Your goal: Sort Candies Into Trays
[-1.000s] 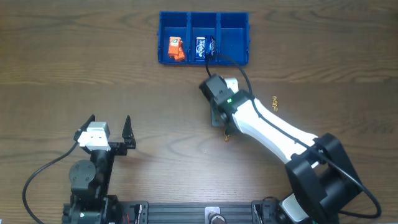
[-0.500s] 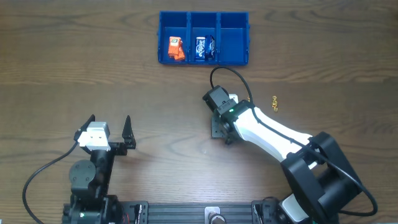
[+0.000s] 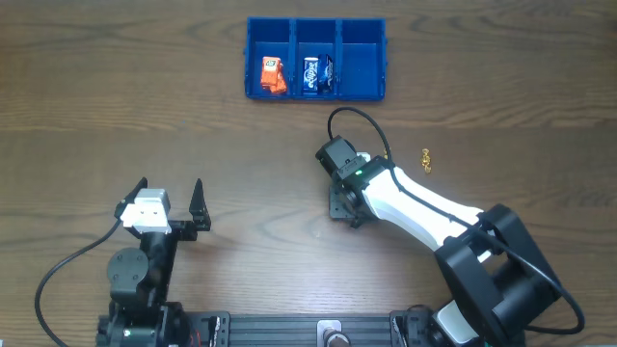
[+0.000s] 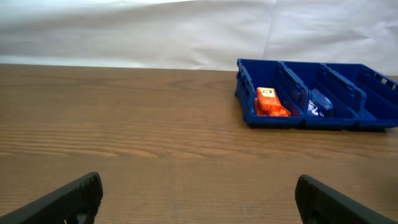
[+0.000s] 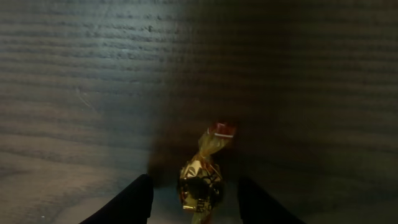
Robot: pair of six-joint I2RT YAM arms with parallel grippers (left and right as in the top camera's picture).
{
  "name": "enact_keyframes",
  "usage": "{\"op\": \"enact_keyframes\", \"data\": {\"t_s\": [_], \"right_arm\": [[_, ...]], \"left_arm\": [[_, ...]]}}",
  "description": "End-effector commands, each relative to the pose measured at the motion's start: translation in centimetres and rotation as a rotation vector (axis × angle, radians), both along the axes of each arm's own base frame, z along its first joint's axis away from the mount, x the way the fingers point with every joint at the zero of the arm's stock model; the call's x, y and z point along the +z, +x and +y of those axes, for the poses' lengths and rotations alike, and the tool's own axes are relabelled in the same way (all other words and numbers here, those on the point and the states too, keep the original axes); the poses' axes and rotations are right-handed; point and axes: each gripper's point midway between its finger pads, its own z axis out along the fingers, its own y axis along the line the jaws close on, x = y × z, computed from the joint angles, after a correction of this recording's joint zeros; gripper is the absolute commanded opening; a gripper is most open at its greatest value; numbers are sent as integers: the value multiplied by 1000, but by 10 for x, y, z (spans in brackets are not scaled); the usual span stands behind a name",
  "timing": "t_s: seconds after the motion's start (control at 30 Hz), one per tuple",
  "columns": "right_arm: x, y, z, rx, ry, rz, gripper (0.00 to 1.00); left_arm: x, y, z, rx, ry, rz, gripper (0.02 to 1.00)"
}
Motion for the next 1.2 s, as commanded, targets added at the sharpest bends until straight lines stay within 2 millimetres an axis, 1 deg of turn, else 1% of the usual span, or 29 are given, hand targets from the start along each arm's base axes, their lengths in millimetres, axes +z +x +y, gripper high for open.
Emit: {"op": "enact_keyframes", "data": {"t_s": [0.03, 0.07, 0.17, 0.23, 0.4, 0.43, 0.5, 0.53, 0.57, 0.6, 0.7, 0.77, 0.8, 0.83, 0.87, 0.9, 0.97, 1.0, 1.07, 1.13, 1.2], "right_arm": [[-7, -4, -3, -7, -26, 10, 428], [-7, -4, -3, -7, -26, 9, 386], [-7, -3, -2, -7, -21, 3, 329], [-6, -1, 0, -7, -15, -5, 270], [-5, 9, 2, -10, -9, -47, 229], [-2, 14, 3, -13, -4, -74, 229], [7, 25, 9, -17, 24, -128, 222], [15, 31, 11, -21, 41, -156, 209], [31, 41, 12, -30, 58, -207, 196], [41, 47, 12, -32, 64, -233, 194], [93, 79, 12, -2, 86, -366, 194], [130, 105, 5, -5, 83, -445, 194], [149, 120, -1, -13, 79, -485, 194], [171, 140, -8, -17, 76, -533, 194], [185, 153, -12, -23, 76, -562, 191], [204, 174, -17, -28, 73, -609, 191], [226, 206, -24, -35, 63, -665, 191], [233, 224, -27, -32, 52, -684, 191], [234, 247, -28, -20, 32, -698, 191], [222, 271, -28, -7, 6, -689, 198], [205, 286, -26, -9, -5, -667, 207]], "left_arm": [[-15, -2, -1, -13, 14, 46, 998], [-15, -2, -1, -13, 14, 46, 998], [-15, -2, -1, -13, 14, 46, 998], [-15, -2, -1, -13, 14, 46, 998], [-15, -2, -1, -13, 14, 46, 998], [-15, -2, -1, -13, 14, 46, 998], [-15, -2, -1, -13, 14, 46, 998], [-15, -2, -1, -13, 14, 46, 996], [-15, -2, -1, -13, 14, 46, 998], [-15, -2, -1, -13, 14, 46, 998], [-15, -2, -1, -13, 14, 46, 996], [-15, -2, -1, -13, 14, 46, 998], [-15, -2, -1, -13, 14, 46, 998], [-15, -2, -1, -13, 14, 46, 998], [-15, -2, -1, -13, 14, 46, 998], [-15, -2, -1, -13, 14, 46, 996], [-15, -2, -1, -13, 14, 46, 998], [-15, -2, -1, -13, 14, 46, 998], [-15, -2, -1, -13, 14, 46, 998], [-15, -2, -1, -13, 14, 46, 998], [-15, -2, -1, -13, 14, 46, 998]]}}
